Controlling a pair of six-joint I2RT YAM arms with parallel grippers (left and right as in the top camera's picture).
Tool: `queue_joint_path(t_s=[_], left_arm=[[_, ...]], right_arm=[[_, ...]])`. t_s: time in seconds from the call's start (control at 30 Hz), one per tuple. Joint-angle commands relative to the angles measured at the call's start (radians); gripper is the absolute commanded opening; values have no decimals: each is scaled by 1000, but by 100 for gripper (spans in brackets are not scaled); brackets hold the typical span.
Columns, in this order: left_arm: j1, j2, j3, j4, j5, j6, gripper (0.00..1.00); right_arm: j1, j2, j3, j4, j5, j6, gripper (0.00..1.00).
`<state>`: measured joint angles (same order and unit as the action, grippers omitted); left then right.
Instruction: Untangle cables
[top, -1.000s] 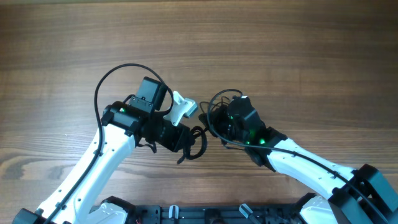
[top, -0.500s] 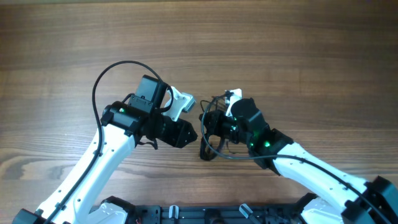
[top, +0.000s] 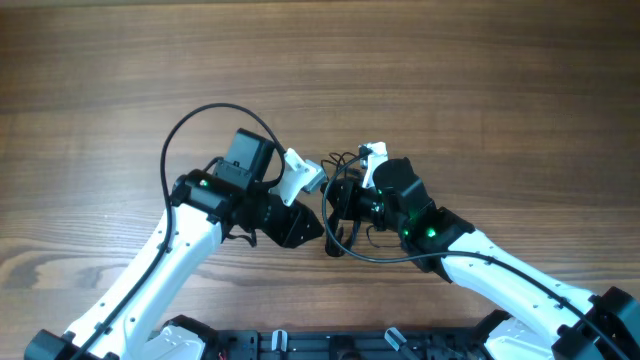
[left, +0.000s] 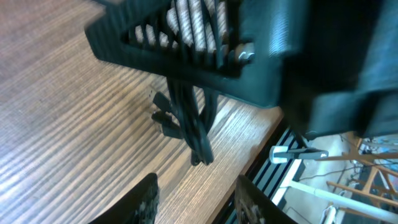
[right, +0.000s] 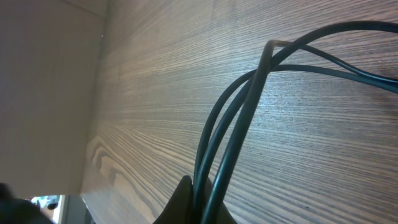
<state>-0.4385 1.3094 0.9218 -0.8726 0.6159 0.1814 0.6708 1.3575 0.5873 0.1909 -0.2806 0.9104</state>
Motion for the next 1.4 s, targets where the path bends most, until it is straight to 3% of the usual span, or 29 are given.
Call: queue_joint_path(t_s=[0.0, 0.2, 0.37, 0.57, 0.9, 1.0, 1.37], left_arm=[[-3, -13, -73, 88, 22, -104, 39], [-5, -13, -129, 237, 23, -329, 37], [-26, -13, -131, 254, 23, -329, 38], [-30, -12, -138, 290, -28, -431, 37], [-37, 91, -138, 346, -29, -504, 37], [-66, 130, -138, 383, 24, -504, 37], [-134, 141, -137, 409, 13, -504, 37]], right_arm=[[-2, -17, -5, 2, -10, -6, 4], [-2, -17, -5, -1, -10, 18, 4], [-2, -17, -5, -13, -10, 43, 4], [-2, -17, -5, -13, -16, 42, 4], [-2, -17, -5, -13, -17, 42, 4], [-2, -17, -5, -13, -16, 42, 4], [-2, -17, -5, -21, -5, 35, 5]])
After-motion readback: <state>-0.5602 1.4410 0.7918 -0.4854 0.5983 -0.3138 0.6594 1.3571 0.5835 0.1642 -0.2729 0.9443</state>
